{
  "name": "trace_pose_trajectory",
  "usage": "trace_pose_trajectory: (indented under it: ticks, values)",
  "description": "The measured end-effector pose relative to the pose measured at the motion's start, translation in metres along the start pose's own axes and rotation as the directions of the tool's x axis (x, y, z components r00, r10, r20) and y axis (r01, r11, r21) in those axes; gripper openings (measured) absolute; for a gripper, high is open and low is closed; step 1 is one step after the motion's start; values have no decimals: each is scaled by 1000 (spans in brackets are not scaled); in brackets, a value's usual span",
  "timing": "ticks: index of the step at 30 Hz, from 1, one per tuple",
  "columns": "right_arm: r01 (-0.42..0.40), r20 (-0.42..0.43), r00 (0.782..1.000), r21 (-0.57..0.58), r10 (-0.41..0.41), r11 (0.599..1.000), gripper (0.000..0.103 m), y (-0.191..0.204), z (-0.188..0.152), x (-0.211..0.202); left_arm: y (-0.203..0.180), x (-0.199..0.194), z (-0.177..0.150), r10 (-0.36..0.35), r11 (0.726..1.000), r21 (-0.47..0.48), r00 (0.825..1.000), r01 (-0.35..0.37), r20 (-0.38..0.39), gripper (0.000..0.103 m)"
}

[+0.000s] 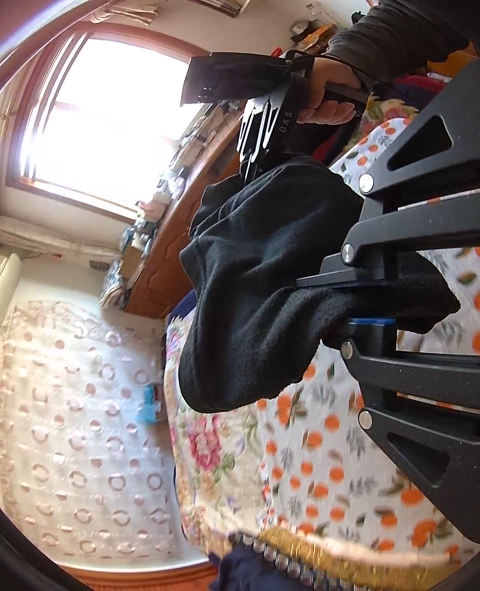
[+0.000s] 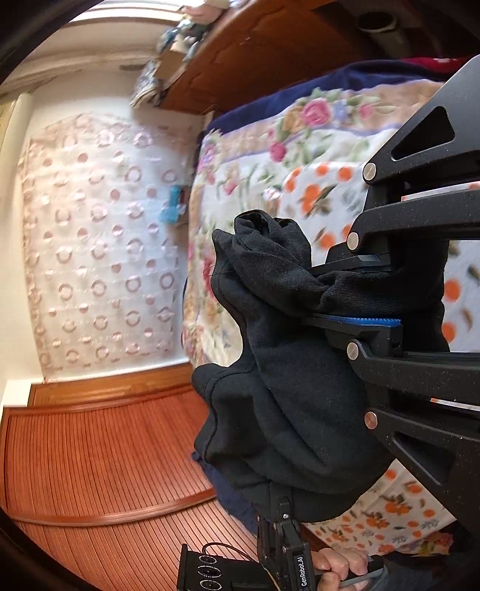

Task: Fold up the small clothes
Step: 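Carry the held shirt with both tools onto the folded clothes stack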

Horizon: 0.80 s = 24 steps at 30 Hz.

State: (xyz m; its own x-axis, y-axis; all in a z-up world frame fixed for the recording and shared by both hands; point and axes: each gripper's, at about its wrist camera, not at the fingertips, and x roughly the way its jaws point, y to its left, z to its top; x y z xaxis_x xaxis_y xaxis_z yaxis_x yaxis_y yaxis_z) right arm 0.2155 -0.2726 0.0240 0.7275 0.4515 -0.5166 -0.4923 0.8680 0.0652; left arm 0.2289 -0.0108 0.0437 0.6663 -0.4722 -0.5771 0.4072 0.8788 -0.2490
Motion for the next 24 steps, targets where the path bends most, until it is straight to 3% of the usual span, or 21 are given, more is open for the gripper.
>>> trace_pose_trajectory:
  ticks: [10,24]
  values:
    - [-114,25,993,-150,119,982,16,68,67,72,88,-68,8,148,987,-72,983,-141,107,12]
    - [-253,-15,965,-290,260,923,16,155,154,227,213,-132,1,379,914,-227,908,-337,180,12]
